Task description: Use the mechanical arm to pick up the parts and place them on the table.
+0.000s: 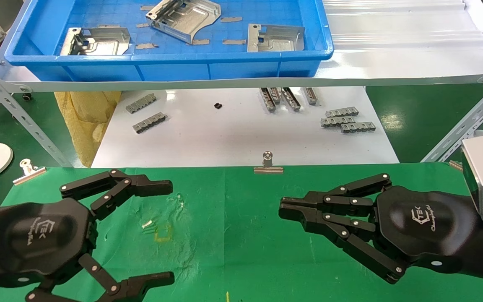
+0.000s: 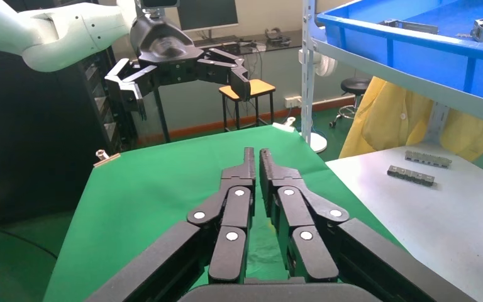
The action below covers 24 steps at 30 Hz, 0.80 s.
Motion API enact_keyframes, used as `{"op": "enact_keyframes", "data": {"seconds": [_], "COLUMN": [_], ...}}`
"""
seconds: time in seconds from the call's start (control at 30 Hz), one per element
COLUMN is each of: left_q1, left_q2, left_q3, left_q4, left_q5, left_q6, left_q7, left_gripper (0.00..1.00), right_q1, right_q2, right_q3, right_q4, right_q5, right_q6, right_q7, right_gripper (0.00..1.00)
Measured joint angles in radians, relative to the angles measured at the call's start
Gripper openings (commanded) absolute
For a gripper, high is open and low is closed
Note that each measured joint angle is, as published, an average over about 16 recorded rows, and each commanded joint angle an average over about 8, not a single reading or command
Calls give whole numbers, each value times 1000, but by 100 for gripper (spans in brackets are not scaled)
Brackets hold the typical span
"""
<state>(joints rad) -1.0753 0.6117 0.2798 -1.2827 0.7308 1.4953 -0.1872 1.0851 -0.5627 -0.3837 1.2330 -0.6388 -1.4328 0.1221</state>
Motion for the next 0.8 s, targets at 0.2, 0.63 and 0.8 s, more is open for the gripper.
{"op": "enact_keyframes", "data": {"seconds": [0.2, 0.63, 0.8], "left_q1": [0, -153, -329], "left_q2": [0, 57, 146], "left_q3": [0, 14, 50], "left_q4": [0, 59, 192], "left_q5": [0, 81, 179], "left_q6": [0, -66, -124], "left_q7": [0, -3, -7], "left_gripper": [100, 100, 100], "right_q1": [0, 0, 0], "right_q2": [0, 0, 0], "right_q3": [0, 0, 0], "right_q4": [0, 0, 0], "right_q5": [0, 0, 0], "right_q6": [0, 0, 0], "right_q7": [0, 0, 0], "right_gripper": [0, 0, 0]}}
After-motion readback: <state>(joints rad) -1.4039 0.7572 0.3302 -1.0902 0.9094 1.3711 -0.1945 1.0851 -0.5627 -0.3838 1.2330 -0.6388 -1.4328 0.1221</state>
